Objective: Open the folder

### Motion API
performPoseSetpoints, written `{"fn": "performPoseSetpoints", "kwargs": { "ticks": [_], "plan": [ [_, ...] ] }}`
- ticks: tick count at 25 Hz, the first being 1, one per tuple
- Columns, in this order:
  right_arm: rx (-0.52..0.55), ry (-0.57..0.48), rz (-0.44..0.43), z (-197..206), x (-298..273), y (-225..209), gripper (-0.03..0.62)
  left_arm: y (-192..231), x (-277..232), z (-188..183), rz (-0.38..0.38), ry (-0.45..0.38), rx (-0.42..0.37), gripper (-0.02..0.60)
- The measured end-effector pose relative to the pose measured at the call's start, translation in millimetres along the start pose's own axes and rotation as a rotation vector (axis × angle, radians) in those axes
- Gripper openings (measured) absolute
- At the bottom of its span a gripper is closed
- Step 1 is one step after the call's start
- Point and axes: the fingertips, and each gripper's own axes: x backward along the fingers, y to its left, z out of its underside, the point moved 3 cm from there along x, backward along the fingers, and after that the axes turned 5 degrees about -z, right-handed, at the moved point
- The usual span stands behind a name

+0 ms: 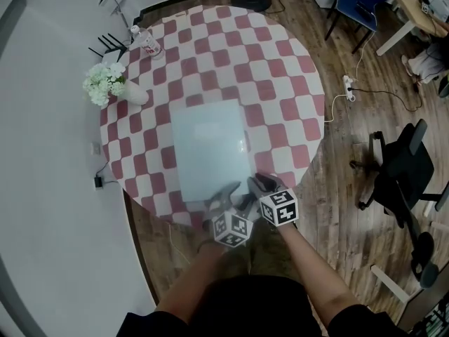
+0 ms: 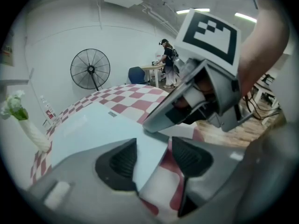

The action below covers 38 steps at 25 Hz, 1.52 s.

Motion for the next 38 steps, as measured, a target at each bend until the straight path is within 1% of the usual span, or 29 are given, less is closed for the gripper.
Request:
{"fn": "performPoseSetpoints", "kwargs": {
  "ticks": [2, 4, 7, 9, 12, 15, 18, 22, 24, 27, 30, 32, 34, 36, 38],
  "plan": [
    [0.001, 0.002, 0.0, 0, 0, 0, 0.089, 0, 0, 1, 0.0, 0.018, -0.018, 0.238],
    [0.013, 0.004, 0.001, -1, -1, 1, 0.086, 1, -1, 1, -0.01, 0.04, -0.051, 0.23],
    [0.025, 0.009, 0.004, -1, 0, 3, 0.077, 0, -3, 1, -0.04, 0.086, -0.149, 0.209],
    [0.023, 0.007, 0.007, -1, 0, 4, 0.074, 0, -4, 1, -0.054, 0.109, -0.193, 0.206],
    [0.016, 0.001, 0.012, -1, 0, 3, 0.072, -1, -5, 0, -0.059, 0.119, -0.201, 0.204],
    [0.019, 0.005, 0.008, -2, -1, 3, 0.072, -1, -2, -1, -0.058, 0.112, -0.214, 0.189],
    [0.026, 0.012, -0.004, 0, -2, 3, 0.075, -4, 1, -1, -0.052, 0.094, -0.231, 0.157],
    [0.019, 0.013, -0.016, 0, -1, 1, 0.077, -5, 6, -5, -0.053, 0.061, -0.203, 0.109],
    [0.019, 0.016, -0.019, -1, -1, 0, 0.077, -7, 7, -8, -0.061, 0.059, -0.212, 0.086],
    [0.019, 0.022, -0.021, -1, -1, 0, 0.077, -8, 8, -9, -0.077, 0.061, -0.231, 0.068],
    [0.011, 0.023, -0.019, -1, -1, 0, 0.075, -7, 8, -10, -0.073, 0.047, -0.207, 0.043],
    [-0.003, 0.016, -0.018, -1, -1, 0, 0.074, -7, 6, -9, -0.063, 0.047, -0.2, 0.041],
    [-0.012, 0.008, -0.012, 0, -2, 0, 0.074, -10, 2, -7, -0.073, 0.07, -0.247, 0.055],
    [-0.01, 0.0, 0.001, -1, -1, 1, 0.069, -12, 0, -7, -0.108, 0.089, -0.3, 0.074],
    [-0.009, -0.007, 0.011, -1, -2, 1, 0.066, -13, -1, -8, -0.151, 0.095, -0.323, 0.074]
  ]
}}
